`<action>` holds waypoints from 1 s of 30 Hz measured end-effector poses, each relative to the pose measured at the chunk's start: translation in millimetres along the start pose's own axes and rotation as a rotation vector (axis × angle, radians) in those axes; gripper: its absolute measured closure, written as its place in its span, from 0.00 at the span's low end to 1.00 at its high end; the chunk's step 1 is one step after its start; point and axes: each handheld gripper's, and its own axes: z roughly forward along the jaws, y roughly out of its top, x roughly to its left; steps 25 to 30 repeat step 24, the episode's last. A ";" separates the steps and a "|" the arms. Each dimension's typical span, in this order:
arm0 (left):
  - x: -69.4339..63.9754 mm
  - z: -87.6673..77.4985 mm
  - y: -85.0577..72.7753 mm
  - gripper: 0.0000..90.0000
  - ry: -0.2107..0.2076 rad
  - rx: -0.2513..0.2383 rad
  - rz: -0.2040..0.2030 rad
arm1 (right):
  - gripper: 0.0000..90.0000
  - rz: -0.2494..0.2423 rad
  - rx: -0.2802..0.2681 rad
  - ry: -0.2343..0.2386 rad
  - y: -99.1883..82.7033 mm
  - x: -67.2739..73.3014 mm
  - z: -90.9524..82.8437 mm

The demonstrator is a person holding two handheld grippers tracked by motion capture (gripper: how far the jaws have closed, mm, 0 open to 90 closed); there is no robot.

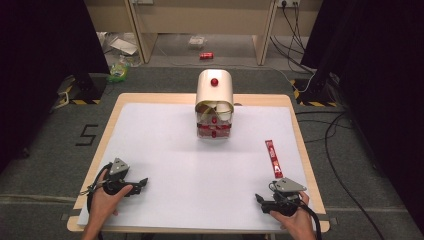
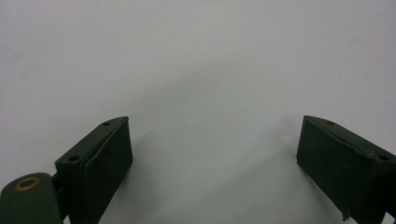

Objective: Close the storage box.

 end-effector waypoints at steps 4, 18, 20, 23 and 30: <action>-0.1 0.0 0.0 0.11 0.001 -0.001 0.001 | 0.23 0.009 0.004 0.004 -0.1 -0.4 0.5; -0.3 -0.1 -0.1 0.11 0.002 -0.001 0.002 | 0.21 0.038 0.016 0.024 0.3 -4.7 2.4; -0.2 -0.1 -0.1 0.11 0.002 -0.001 0.002 | 0.21 0.039 0.016 0.024 0.3 -4.7 2.4; -0.2 0.0 -0.1 0.11 0.002 -0.001 0.001 | 0.21 0.040 0.016 0.024 0.3 -4.7 2.4; -0.2 -0.1 -0.1 0.11 0.002 -0.001 0.002 | 0.21 0.040 0.016 0.025 0.3 -4.7 2.4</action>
